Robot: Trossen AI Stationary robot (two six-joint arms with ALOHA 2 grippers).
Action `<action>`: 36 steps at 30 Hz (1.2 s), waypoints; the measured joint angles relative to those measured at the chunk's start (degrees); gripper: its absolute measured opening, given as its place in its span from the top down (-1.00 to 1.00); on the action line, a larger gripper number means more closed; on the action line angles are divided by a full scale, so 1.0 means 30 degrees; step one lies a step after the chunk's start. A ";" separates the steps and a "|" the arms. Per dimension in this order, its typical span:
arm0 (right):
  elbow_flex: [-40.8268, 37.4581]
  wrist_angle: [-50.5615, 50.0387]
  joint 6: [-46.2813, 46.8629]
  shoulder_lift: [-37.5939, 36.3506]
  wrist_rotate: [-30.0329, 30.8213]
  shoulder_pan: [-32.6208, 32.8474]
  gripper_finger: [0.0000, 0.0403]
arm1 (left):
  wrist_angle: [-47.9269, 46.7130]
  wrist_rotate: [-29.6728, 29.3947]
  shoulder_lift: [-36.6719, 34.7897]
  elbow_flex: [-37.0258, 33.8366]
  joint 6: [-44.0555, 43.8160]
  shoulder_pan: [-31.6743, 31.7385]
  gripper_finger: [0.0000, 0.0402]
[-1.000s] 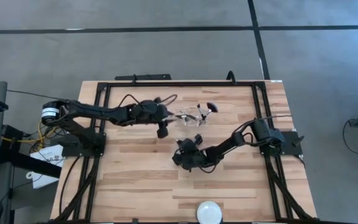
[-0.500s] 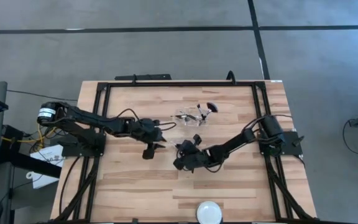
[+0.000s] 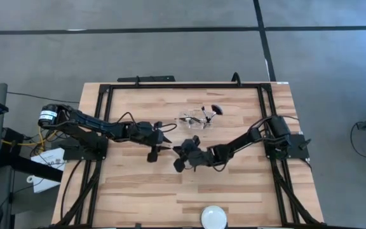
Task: Put items in baskets/containers
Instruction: Put the black eyeshadow brush into the transparent organizer
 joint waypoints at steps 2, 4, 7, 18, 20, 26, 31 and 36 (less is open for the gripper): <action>0.0000 0.0438 -0.0007 0.0000 -0.0254 -0.0126 0.97 | 0.0000 0.0489 0.0000 0.0000 0.0000 -0.0007 0.36; 0.0000 0.0473 -0.0007 0.0000 -0.0421 -0.0185 0.98 | 0.0000 0.0771 0.0000 0.0000 0.0000 -0.0007 0.36; 0.0000 0.0598 -0.0007 0.0000 -0.0518 -0.0183 0.98 | -0.0001 0.0778 0.0000 0.0000 0.0000 -0.0015 0.36; 0.0015 0.1026 -0.0036 -0.0007 -0.0655 -0.0139 0.98 | -0.0087 0.0771 0.0004 -0.0623 0.0007 0.0044 0.36; 0.0015 0.1075 -0.0036 -0.0007 -0.0657 -0.0139 0.96 | -0.0076 0.0771 0.0015 -0.0897 0.0007 0.0044 0.36; 0.0015 0.1105 -0.0036 -0.0007 -0.0689 -0.0139 0.97 | 0.0740 0.0776 0.0022 -0.0984 0.0406 0.0051 0.41; 0.0015 0.1169 -0.0029 -0.0022 -0.0715 -0.0147 0.96 | 0.1668 0.0778 0.0022 -0.0976 0.0642 0.0051 0.49; 0.0015 0.1231 -0.0029 -0.0022 -0.0715 -0.0144 0.96 | 0.1647 0.0778 0.0022 -0.0976 0.0608 0.0051 0.54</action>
